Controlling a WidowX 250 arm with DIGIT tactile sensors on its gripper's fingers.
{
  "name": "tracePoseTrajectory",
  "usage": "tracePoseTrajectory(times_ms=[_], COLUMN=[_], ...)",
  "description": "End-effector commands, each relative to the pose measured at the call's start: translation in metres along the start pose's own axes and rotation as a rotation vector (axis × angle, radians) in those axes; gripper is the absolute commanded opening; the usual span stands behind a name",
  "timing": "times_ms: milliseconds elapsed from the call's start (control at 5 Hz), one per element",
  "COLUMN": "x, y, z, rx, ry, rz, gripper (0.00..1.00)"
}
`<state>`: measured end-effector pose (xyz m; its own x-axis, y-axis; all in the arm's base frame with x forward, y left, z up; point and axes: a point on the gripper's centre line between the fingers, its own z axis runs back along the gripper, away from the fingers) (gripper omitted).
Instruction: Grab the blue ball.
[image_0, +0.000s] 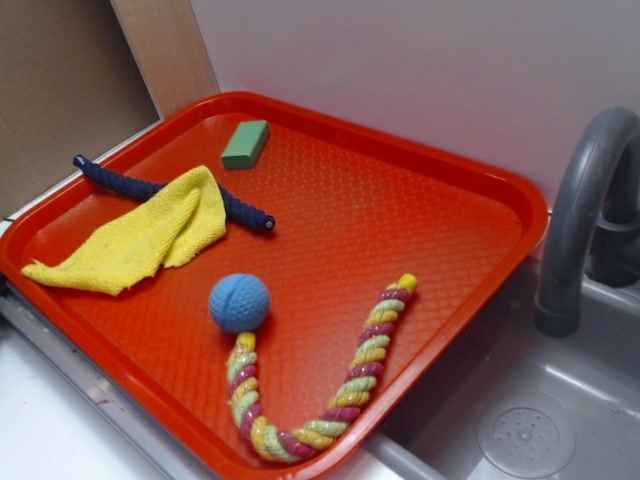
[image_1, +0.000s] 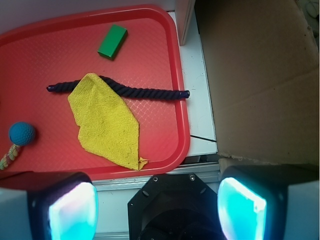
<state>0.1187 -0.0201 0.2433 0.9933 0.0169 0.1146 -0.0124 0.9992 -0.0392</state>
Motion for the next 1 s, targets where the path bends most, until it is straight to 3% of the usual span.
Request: tracePoseTrajectory(times_ms=[0, 400, 800], x=[0.0, 0.005, -0.003], y=[0.0, -0.077, -0.174], z=[0.0, -0.017, -0.031], rx=[0.0, -0.111, -0.231], ry=[0.0, -0.061, -0.007], rz=[0.0, -0.018, -0.131], gripper=[1.0, 1.0, 1.0])
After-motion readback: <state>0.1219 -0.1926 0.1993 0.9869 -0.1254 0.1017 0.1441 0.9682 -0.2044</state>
